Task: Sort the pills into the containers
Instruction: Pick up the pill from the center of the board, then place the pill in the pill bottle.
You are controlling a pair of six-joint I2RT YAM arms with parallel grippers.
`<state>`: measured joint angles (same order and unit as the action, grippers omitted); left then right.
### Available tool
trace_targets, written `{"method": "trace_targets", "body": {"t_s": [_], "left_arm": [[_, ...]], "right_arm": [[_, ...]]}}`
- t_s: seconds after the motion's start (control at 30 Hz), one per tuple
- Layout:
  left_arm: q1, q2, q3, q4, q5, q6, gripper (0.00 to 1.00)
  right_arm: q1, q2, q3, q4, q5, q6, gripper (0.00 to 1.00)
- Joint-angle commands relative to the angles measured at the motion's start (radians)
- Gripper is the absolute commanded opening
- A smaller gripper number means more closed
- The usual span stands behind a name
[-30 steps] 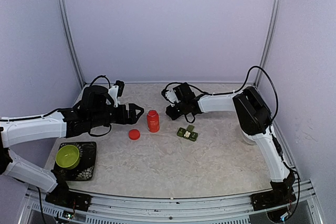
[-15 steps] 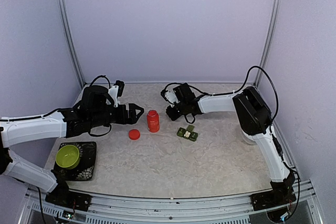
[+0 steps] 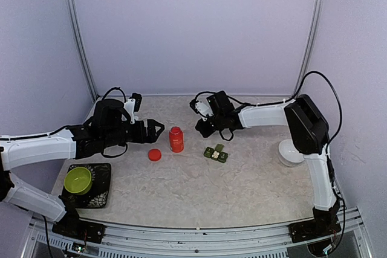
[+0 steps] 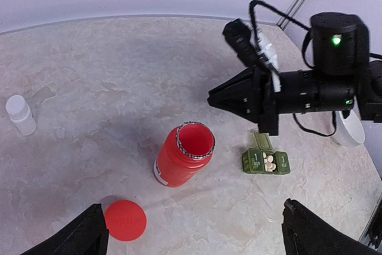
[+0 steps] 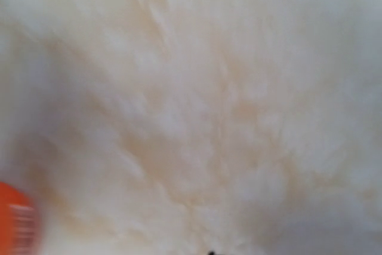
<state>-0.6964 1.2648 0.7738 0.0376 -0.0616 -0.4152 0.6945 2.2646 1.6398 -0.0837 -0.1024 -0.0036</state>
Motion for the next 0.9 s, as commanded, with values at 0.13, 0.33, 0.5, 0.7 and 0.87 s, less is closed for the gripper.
{"method": "trace_targets", "body": {"t_s": [0.13,0.33,0.5,0.7,0.87], "left_arm": [[0.011,-0.022,-0.023,0.032,-0.011,-0.005,0.99],[0.014,-0.029,-0.029,0.035,-0.014,-0.007,0.99],[0.014,-0.04,-0.035,0.034,-0.017,-0.009,0.99],[0.014,-0.05,-0.047,0.035,-0.019,-0.011,0.99],[0.016,-0.06,-0.054,0.035,-0.019,-0.009,0.99]], "right_arm": [[0.05,-0.297,-0.116,0.064,-0.109,-0.033,0.05],[0.131,-0.333,-0.152,0.062,-0.13,-0.072,0.05],[0.165,-0.282,-0.124,0.059,-0.134,-0.072,0.05],[0.174,-0.199,-0.04,0.031,-0.112,-0.065,0.05],[0.173,-0.151,0.025,0.007,-0.113,-0.069,0.05]]}}
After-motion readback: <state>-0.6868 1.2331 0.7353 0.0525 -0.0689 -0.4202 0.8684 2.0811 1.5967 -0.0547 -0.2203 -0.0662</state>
